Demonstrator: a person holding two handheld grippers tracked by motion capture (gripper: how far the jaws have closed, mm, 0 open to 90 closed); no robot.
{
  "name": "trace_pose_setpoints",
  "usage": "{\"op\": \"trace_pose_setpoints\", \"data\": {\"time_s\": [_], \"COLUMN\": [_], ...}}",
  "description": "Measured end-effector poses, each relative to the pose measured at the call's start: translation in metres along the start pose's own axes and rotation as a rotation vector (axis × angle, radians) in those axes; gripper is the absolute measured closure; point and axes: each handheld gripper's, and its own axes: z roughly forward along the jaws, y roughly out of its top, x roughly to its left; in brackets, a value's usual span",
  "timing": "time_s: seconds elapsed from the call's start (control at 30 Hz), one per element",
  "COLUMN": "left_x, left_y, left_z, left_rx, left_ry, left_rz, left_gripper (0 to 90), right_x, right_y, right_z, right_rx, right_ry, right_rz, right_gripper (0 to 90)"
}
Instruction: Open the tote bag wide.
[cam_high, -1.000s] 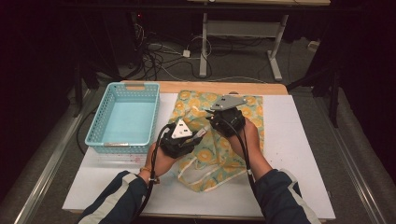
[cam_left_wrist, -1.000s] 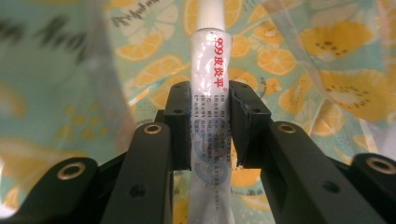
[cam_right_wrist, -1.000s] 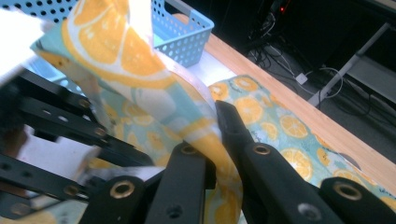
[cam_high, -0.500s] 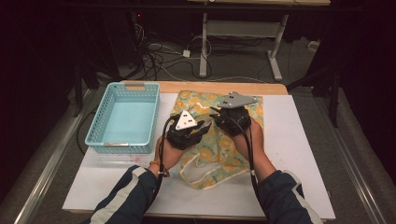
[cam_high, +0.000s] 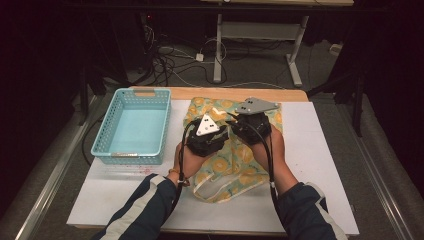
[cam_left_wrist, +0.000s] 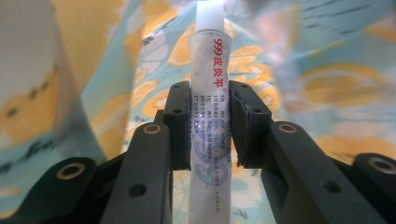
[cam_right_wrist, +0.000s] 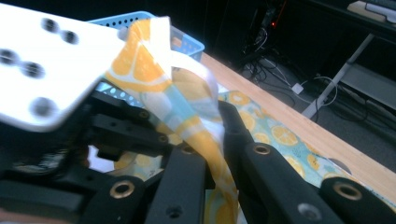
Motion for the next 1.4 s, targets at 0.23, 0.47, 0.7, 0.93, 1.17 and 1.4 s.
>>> {"op": "trace_pose_setpoints", "data": {"time_s": [0.23,0.47,0.7,0.93,1.17,1.4], "left_x": [0.004,-0.008,-0.014,-0.017,-0.002,0.007], "left_y": [-0.006,-0.015,-0.024,-0.034,-0.055,-0.067], "left_z": [0.01,-0.006,-0.045,-0.088,-0.107,-0.083], "left_rx": [0.011,0.029,0.012,-0.005,0.012,0.09], "left_ry": [0.004,-0.024,-0.06,-0.027,0.083,0.029], "left_rz": [0.008,0.12,0.198,0.259,0.253,0.205], "left_gripper": [52.5,47.7,46.4,40.9,30.3,20.8], "right_x": [-0.005,-0.007,-0.005,0.003,0.012,0.022], "right_y": [-0.01,-0.016,-0.023,-0.03,-0.041,-0.052], "right_z": [0.01,0.009,0.01,0.008,0.002,-0.004], "right_rx": [0.038,0.045,0.059,0.07,0.076,0.071], "right_ry": [0.004,0.002,0.009,0.031,0.068,0.119], "right_rz": [0.012,0.013,0.005,-0.011,-0.031,-0.042], "right_gripper": [89.6,89.6,89.6,89.6,89.5,89.3]}}
